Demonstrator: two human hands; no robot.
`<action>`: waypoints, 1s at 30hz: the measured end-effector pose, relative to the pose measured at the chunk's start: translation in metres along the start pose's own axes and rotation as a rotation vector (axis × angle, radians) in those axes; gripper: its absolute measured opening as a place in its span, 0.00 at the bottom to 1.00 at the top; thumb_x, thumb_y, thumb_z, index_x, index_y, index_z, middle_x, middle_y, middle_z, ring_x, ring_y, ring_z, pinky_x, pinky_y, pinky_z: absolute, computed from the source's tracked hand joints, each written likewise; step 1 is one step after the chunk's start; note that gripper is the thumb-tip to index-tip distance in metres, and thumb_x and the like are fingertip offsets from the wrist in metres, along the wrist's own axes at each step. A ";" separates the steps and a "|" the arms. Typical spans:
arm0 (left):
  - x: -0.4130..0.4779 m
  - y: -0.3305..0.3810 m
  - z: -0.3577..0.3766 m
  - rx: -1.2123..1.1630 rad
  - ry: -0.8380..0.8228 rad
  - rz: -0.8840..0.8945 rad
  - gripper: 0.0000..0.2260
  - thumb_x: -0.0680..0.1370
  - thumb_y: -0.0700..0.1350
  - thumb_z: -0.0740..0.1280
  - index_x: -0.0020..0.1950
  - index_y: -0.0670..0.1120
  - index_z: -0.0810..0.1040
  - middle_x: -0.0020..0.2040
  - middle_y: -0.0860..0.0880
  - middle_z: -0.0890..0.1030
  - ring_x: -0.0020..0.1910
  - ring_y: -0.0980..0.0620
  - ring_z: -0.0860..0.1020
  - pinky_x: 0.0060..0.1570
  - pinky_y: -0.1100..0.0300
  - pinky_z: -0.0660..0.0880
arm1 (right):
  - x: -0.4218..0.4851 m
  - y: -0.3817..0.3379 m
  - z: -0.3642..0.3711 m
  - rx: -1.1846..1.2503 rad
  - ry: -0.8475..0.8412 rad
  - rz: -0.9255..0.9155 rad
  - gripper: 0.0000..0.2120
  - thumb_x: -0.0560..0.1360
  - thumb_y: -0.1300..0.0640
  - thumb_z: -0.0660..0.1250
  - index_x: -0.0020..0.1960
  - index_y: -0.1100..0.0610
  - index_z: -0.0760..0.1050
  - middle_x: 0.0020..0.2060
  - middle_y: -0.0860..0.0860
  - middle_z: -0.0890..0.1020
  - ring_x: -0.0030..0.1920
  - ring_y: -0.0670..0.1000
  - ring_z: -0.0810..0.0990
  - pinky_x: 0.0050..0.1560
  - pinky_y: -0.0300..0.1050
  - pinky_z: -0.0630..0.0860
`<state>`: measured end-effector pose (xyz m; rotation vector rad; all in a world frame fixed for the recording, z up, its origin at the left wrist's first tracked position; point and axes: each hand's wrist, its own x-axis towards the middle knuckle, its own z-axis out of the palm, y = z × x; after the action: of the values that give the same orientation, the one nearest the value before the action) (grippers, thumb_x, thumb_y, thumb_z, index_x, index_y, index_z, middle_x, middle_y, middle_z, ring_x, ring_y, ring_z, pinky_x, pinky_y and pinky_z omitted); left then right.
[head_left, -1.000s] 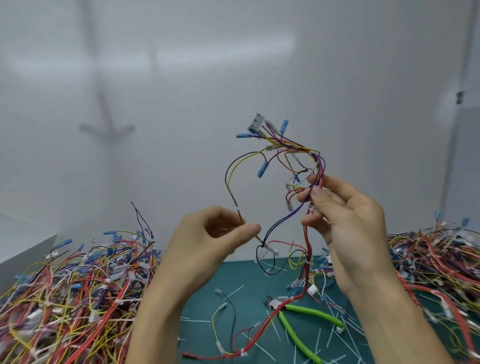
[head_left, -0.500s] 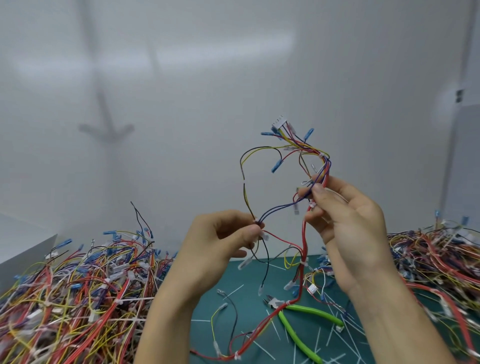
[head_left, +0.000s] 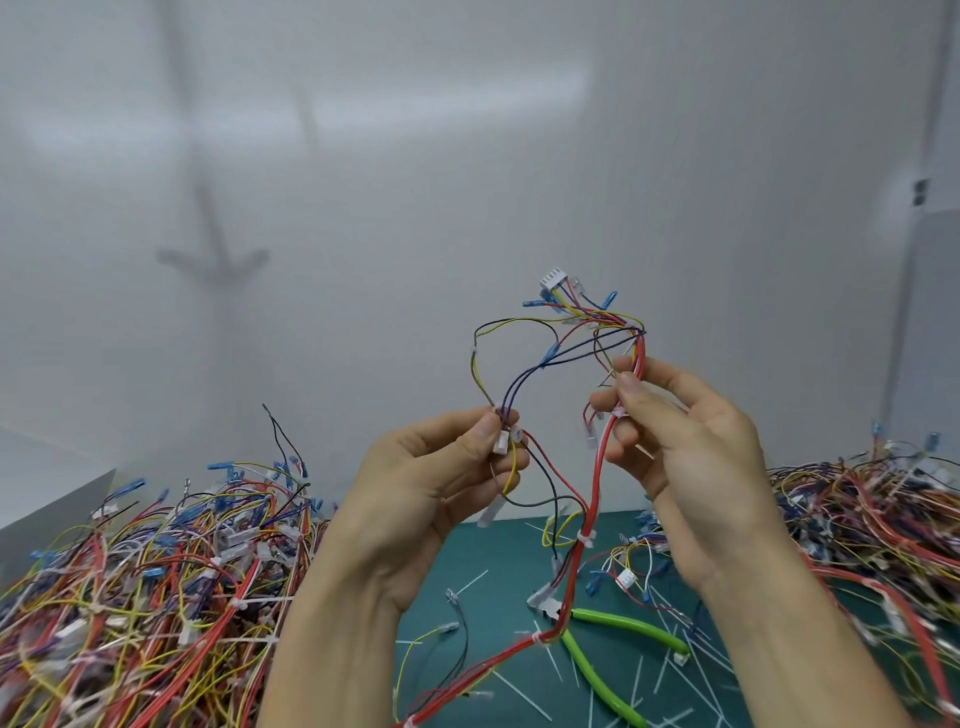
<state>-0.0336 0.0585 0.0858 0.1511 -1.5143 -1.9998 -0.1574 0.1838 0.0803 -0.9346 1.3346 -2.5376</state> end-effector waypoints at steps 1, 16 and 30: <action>0.000 0.001 0.001 -0.021 -0.004 -0.007 0.09 0.66 0.43 0.71 0.42 0.43 0.88 0.40 0.44 0.85 0.36 0.52 0.84 0.37 0.66 0.79 | 0.000 0.000 0.000 -0.002 -0.004 -0.004 0.05 0.79 0.61 0.66 0.52 0.54 0.80 0.34 0.52 0.83 0.27 0.43 0.74 0.31 0.36 0.76; -0.004 0.004 0.017 -0.083 -0.048 -0.033 0.08 0.68 0.42 0.71 0.43 0.42 0.87 0.42 0.42 0.86 0.39 0.50 0.85 0.38 0.64 0.80 | 0.000 -0.001 -0.001 -0.024 -0.026 -0.030 0.07 0.79 0.60 0.67 0.55 0.53 0.81 0.35 0.52 0.84 0.28 0.43 0.74 0.31 0.36 0.76; 0.000 -0.002 0.017 -0.097 0.027 0.005 0.10 0.68 0.40 0.71 0.47 0.38 0.86 0.44 0.39 0.85 0.40 0.47 0.85 0.38 0.62 0.81 | -0.003 -0.004 0.001 -0.083 -0.046 -0.040 0.10 0.78 0.55 0.69 0.59 0.50 0.81 0.35 0.51 0.84 0.29 0.44 0.74 0.32 0.36 0.76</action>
<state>-0.0418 0.0729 0.0902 0.1336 -1.3962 -2.0545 -0.1538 0.1862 0.0823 -1.0385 1.4313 -2.4914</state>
